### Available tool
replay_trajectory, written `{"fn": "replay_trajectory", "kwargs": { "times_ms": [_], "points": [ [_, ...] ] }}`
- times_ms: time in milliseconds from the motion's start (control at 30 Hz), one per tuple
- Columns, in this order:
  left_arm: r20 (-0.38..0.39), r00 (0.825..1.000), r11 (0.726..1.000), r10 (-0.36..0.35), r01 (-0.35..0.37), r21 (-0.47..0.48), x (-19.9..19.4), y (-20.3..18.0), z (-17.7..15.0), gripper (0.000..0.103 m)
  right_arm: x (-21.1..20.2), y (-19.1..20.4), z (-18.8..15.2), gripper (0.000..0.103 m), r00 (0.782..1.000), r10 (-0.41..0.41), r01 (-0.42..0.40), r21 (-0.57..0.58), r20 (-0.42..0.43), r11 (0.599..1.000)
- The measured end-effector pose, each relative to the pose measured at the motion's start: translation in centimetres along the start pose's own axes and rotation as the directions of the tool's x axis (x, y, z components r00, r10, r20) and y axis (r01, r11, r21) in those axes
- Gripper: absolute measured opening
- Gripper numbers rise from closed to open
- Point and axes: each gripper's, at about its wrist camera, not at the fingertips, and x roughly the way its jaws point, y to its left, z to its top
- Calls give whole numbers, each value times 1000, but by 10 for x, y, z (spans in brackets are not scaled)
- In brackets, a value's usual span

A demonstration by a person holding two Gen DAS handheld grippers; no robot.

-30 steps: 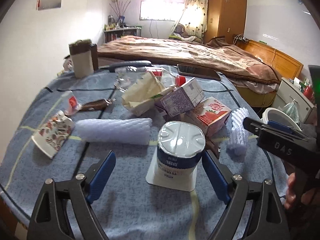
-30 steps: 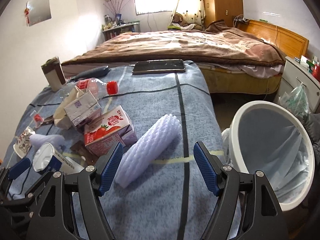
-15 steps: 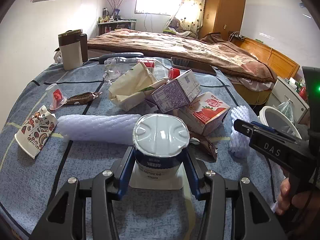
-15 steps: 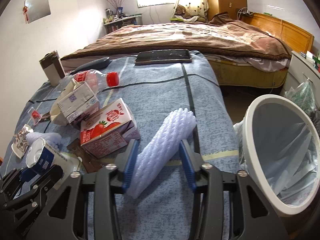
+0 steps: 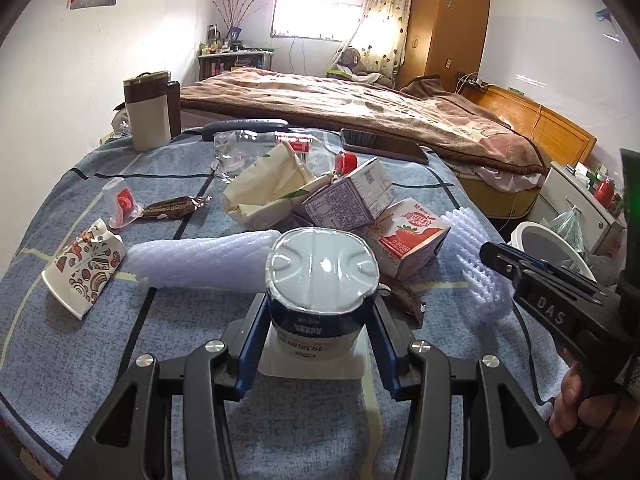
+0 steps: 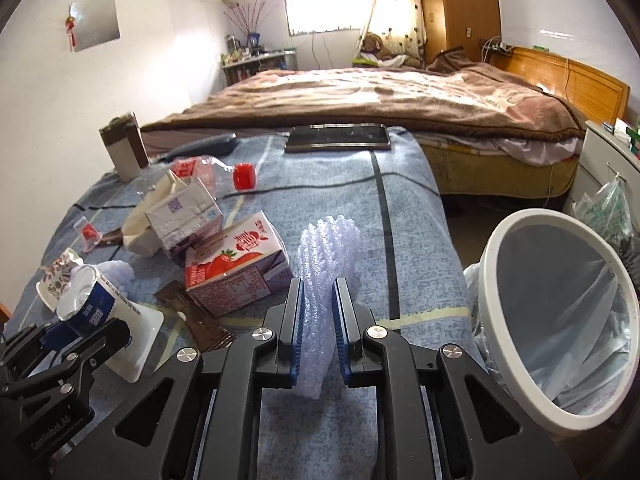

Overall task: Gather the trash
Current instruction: 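Grasp the white foam net with the right tool while the left tool grasps the yogurt tub, then carry both items over the wastebasket and open both tools to drop them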

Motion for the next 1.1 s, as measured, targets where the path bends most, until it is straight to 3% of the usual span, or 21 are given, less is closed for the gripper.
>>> {"fn": "replay_trajectory", "kwargs": {
  "times_ms": [433, 667, 1100],
  "points": [
    [44, 998, 998, -41, 38, 58, -24, -27, 10, 51, -42, -18, 3, 16, 996, 16, -18, 18, 84, 1000],
    [48, 992, 987, -113, 107, 117, -26, -70, 22, 51, -70, -54, 6, 16, 991, -40, 33, 56, 131, 998],
    [-42, 953, 931, -300, 302, 206, 2, -173, 38, 51, -78, -135, 2, 16, 977, -185, 167, 151, 108, 974]
  ]
}}
